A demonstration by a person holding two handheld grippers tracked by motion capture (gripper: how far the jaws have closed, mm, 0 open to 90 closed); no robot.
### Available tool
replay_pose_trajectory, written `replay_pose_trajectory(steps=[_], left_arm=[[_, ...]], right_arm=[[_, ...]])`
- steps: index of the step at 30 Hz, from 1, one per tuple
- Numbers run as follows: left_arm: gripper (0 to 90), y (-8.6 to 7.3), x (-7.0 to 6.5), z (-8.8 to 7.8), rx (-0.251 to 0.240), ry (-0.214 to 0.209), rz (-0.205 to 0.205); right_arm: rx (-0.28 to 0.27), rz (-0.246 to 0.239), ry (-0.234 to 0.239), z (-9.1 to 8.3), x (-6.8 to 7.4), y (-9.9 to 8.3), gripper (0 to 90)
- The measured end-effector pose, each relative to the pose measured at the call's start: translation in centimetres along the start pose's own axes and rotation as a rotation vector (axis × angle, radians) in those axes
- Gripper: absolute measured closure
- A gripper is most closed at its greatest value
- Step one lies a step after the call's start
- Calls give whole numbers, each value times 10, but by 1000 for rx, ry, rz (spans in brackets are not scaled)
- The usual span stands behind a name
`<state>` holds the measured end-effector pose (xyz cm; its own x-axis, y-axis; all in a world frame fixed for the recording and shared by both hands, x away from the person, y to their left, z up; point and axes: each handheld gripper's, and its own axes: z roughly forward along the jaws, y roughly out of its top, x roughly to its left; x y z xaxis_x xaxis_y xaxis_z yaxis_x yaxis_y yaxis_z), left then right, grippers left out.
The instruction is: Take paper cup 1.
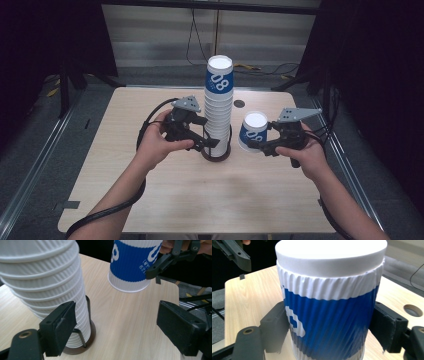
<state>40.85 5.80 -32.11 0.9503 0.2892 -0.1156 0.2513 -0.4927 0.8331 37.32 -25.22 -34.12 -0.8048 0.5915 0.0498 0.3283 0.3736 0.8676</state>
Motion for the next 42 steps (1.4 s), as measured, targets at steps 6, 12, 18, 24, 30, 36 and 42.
replay_pose_trajectory(steps=[6, 12, 18, 24, 30, 36, 42], left_arm=[[158, -4, -8, 6, 19, -17, 18], [158, -9, -11, 12, 26, -34, 18], [157, -12, -12, 18, 30, -42, 15], [157, -11, -14, 22, 28, -52, 20], [154, -8, -19, 30, 28, -81, 33], [154, -6, -23, 38, 31, -95, 40], [155, -6, -25, 46, 42, -116, 39]], right_arm=[[19, -1, 27, 7, 6, -11, 222], [42, -12, 44, 13, 11, -18, 222], [60, -23, 63, 18, 15, -22, 222], [77, -24, 79, 23, 18, -27, 222], [87, -36, 103, 31, 23, -30, 222], [93, -43, 130, 37, 29, -31, 222], [109, -57, 156, 43, 35, -32, 221]])
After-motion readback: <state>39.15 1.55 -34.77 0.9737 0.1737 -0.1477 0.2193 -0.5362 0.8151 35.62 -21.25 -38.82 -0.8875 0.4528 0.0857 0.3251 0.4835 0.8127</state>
